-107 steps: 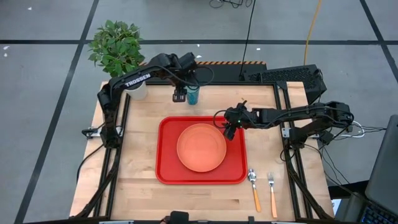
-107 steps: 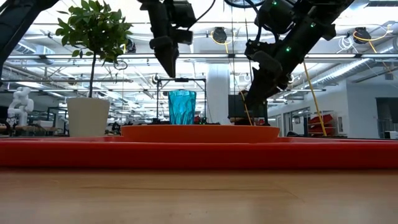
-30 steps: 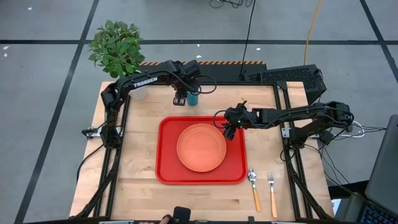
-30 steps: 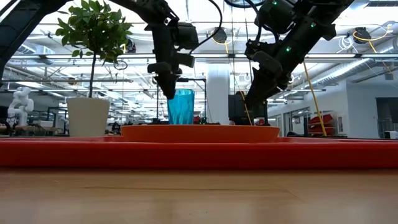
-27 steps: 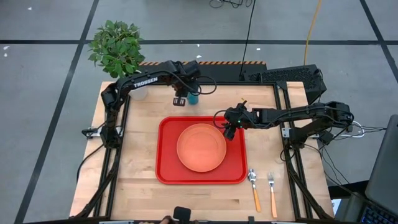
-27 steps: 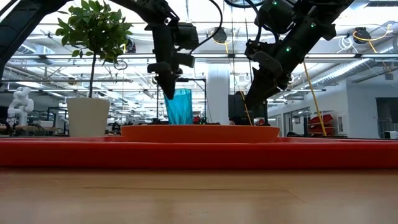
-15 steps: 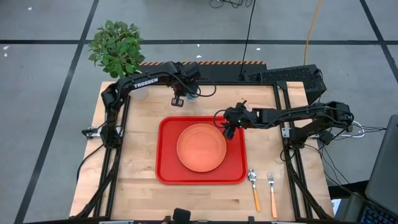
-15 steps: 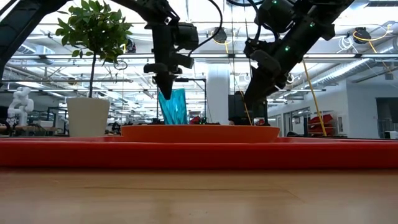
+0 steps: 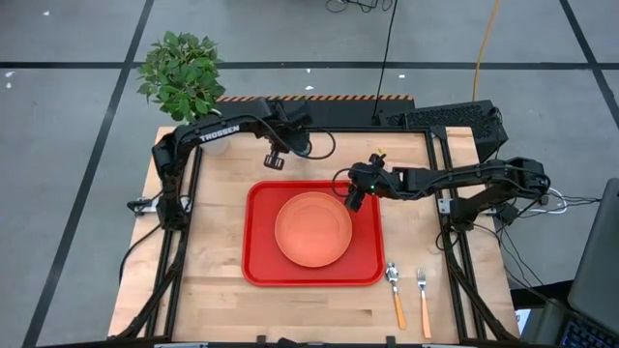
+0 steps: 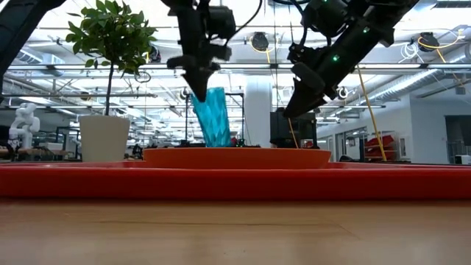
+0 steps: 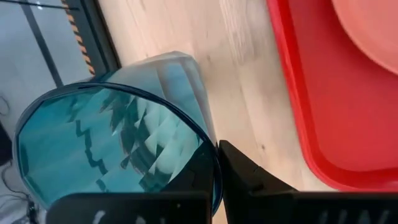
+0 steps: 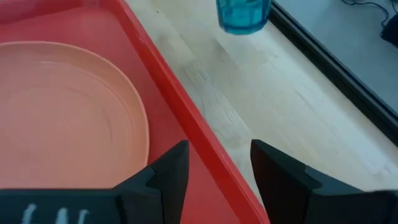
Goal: Pick and place plate/cup/fork/spoon on tray
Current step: Put the blue cup on the red tray to the top right of the orange plate
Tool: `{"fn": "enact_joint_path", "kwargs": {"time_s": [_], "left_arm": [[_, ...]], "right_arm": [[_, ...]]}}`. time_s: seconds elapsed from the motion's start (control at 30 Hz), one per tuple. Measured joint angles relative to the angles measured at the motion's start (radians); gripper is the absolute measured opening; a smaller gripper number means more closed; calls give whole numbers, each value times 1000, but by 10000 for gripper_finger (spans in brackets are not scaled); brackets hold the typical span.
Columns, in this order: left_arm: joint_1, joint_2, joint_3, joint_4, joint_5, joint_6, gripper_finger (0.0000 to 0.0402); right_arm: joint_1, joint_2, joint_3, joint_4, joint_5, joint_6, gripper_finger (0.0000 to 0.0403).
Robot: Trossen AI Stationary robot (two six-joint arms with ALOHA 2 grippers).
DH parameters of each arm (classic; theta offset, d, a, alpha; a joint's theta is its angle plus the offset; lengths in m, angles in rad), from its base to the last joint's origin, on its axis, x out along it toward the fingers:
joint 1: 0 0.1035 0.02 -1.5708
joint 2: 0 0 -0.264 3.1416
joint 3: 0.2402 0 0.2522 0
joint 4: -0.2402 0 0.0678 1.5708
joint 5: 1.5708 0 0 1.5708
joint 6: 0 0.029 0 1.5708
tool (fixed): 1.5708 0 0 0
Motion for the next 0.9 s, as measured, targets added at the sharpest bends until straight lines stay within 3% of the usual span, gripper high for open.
{"fn": "enact_joint_path", "kwargs": {"time_s": [0.33,0.47,0.67,0.9], "left_arm": [[-74,2,152,-63,73,-28,8],[-121,2,160,-58,88,-27,8],[-172,27,160,-39,108,-28,8],[-213,49,160,7,105,-1,8]], "right_arm": [[0,-98,-1,-186,-1,75,164],[0,-202,-1,-397,6,192,164],[3,-415,-1,-699,130,411,164],[34,-562,-16,-743,132,529,164]]}}
